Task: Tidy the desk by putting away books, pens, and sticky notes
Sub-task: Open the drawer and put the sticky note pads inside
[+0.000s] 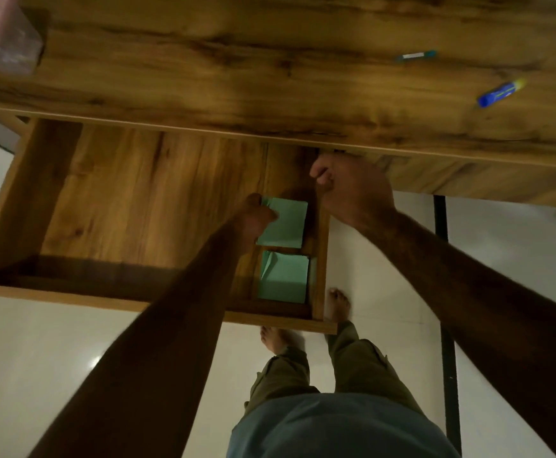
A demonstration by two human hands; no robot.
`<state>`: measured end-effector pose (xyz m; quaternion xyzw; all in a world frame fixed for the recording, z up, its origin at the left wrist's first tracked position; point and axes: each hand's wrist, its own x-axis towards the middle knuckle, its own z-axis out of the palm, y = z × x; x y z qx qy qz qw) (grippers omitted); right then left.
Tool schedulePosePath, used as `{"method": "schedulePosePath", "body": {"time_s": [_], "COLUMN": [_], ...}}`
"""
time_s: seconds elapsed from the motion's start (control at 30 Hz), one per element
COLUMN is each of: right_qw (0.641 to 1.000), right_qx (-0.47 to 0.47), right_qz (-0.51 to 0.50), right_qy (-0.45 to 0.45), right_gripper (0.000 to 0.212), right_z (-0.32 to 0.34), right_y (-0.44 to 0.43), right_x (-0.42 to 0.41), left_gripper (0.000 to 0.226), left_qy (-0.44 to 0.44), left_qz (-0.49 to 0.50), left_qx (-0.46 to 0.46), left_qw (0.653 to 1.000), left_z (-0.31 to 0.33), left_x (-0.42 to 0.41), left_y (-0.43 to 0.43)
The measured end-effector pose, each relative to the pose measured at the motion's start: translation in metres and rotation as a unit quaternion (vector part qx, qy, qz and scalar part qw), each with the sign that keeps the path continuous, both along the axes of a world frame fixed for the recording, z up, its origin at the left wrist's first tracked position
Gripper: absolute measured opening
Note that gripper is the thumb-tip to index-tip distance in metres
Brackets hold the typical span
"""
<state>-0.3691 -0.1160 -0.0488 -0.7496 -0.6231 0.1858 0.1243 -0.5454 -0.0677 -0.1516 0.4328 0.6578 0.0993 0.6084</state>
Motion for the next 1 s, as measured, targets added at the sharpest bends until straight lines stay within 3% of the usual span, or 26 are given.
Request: {"method": "schedulePosePath", "body": {"time_s": [0.1,0.2,0.27,0.37,0.7,0.87,1.0], "right_qw": [1.000,1.000,1.000,0.999,0.996,0.995,0.995], "right_qx": [0.009,0.009,0.004,-0.021,-0.040,-0.044,-0.037], "right_qz": [-0.008,0.002,0.009,0.017,0.064,0.087,0.085], "right_qy": [0.011,0.015,0.018,0.029,0.046,0.002,-0.022], "right_gripper": [0.032,0.029,0.029,0.031,0.036,0.052,0.068], "right_z": [0.001,-0.003,-0.007,-0.007,-0.015,-0.018,-0.011], "right_y": [0.000,0.001,0.004,0.007,0.019,0.023,0.024], "right_x": [0.007,0.012,0.015,0.013,0.003,0.000,0.000], "left_gripper": [0.058,0.081,0.089,0.092,0.090,0.068,0.070], "left_qy": [0.125,0.262,0.289,0.303,0.330,0.290,0.291], "left_qz": [-0.152,-0.319,-0.388,-0.440,-0.478,-0.388,-0.339], "left_qx": [0.075,0.194,0.241,0.257,0.270,0.360,0.428], "left_qw": [0.978,0.890,0.841,0.805,0.768,0.797,0.786], "left_z": [-0.004,-0.003,-0.005,-0.008,-0.005,0.014,0.041], "left_x": [0.012,0.006,0.003,0.003,0.003,-0.001,-0.006], "left_y": [-0.005,-0.009,-0.011,-0.015,-0.014,-0.012,-0.002]}}
